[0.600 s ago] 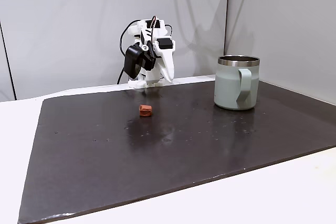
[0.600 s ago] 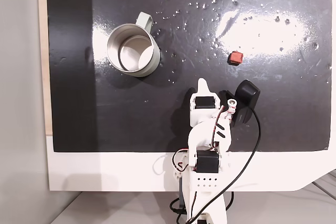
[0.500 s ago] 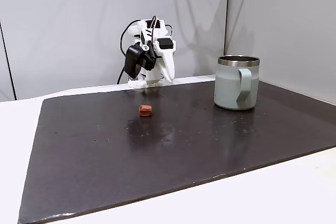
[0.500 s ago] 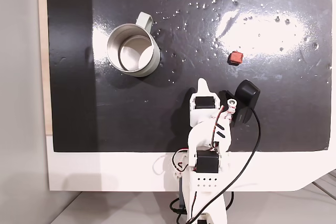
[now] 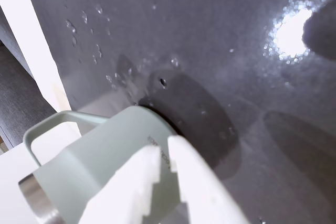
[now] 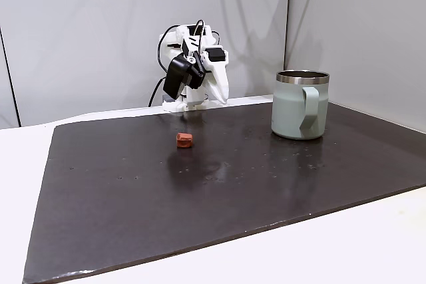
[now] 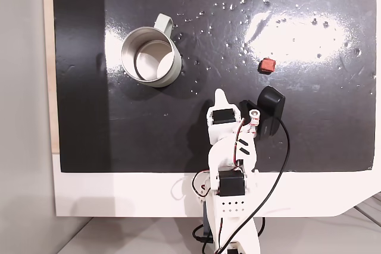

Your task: Grasp a cube and put it in the cup.

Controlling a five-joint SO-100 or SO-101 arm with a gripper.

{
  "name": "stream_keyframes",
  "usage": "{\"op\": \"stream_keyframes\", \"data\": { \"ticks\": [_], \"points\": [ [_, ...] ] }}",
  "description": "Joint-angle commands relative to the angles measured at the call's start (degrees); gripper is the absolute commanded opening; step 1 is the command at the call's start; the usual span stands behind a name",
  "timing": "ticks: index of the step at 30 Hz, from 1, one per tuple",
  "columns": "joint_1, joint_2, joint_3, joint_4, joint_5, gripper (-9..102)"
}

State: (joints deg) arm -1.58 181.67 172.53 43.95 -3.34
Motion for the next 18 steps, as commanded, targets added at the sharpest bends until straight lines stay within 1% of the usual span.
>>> {"op": "stream_keyframes", "data": {
  "ticks": [1,11,18],
  "points": [
    [-0.44,0.35,-0.35,-1.58,-0.44,0],
    [1.41,0.35,-0.7,-1.67,-0.09,0],
    [2.46,0.0,-6.06,-0.09,-0.44,0]
  ]
}}
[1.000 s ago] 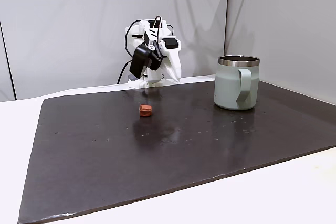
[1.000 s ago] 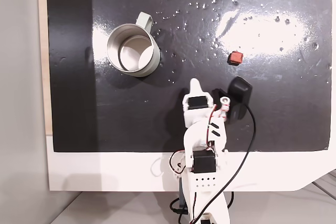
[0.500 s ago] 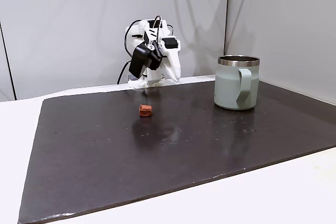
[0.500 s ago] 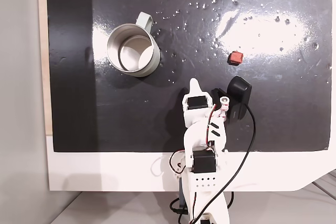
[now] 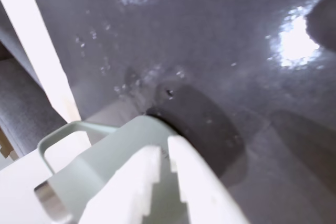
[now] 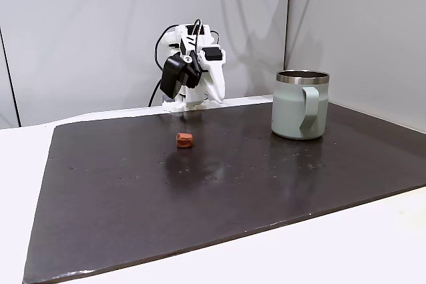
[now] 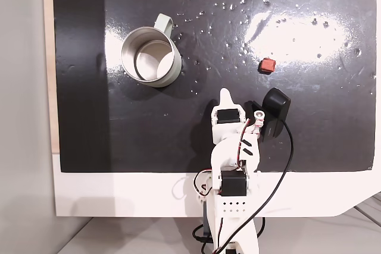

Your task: Grasp a cube and put it in the cup.

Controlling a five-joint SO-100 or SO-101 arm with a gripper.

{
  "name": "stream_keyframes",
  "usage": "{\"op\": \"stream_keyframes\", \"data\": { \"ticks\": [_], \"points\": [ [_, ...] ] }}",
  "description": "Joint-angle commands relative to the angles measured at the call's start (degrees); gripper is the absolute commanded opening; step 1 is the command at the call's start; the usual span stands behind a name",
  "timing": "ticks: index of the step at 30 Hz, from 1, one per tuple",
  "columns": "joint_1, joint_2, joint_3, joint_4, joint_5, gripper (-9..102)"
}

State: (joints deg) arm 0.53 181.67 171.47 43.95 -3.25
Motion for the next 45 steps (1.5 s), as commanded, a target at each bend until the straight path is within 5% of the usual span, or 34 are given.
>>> {"op": "stream_keyframes", "data": {
  "ticks": [1,14,26,45],
  "points": [
    [0.35,-0.97,-5.98,-0.09,-0.7,0],
    [3.34,-27.77,-36.12,5.36,1.76,0],
    [10.46,-46.14,-62.14,20.04,2.72,0],
    [18.37,-67.41,-75.32,30.41,-0.09,0]
  ]
}}
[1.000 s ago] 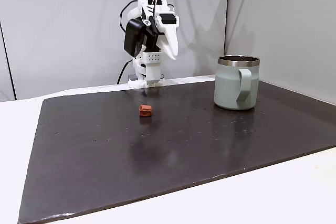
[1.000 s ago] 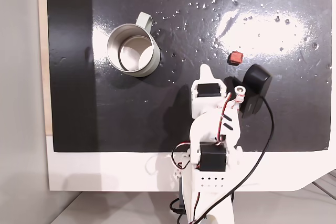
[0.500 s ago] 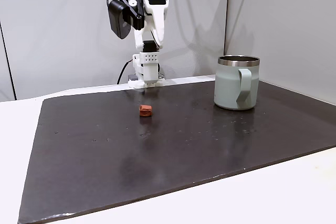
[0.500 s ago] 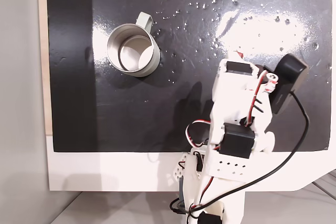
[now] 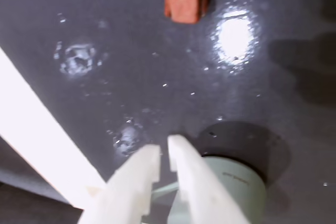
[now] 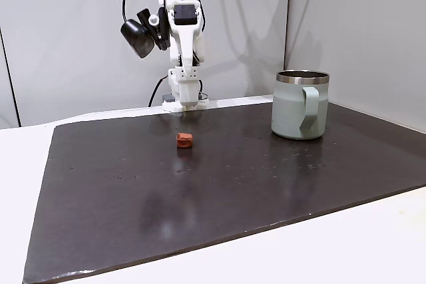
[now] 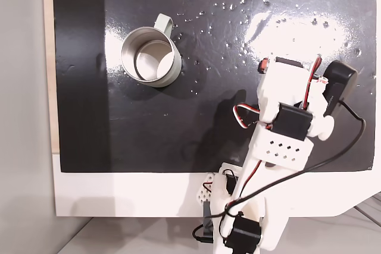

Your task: Grasp a cube and put it in the cup.

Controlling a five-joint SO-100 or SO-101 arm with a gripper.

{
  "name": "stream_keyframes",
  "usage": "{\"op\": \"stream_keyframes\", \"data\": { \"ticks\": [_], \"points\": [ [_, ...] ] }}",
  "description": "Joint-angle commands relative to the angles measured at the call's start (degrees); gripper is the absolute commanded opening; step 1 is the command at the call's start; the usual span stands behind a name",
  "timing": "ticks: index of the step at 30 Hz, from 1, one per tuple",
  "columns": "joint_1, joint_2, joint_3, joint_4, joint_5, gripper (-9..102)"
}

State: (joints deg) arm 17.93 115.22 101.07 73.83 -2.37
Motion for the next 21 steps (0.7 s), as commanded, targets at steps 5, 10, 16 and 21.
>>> {"op": "stream_keyframes", "data": {
  "ticks": [5,10,16,21],
  "points": [
    [1.67,-7.73,-8.7,3.16,-2.46,0],
    [-0.18,-13.01,-11.6,5.89,-5.62,0],
    [-0.88,-15.03,-13.54,7.29,-6.94,0],
    [-1.58,-16.96,-15.12,9.14,-8.79,0]
  ]
}}
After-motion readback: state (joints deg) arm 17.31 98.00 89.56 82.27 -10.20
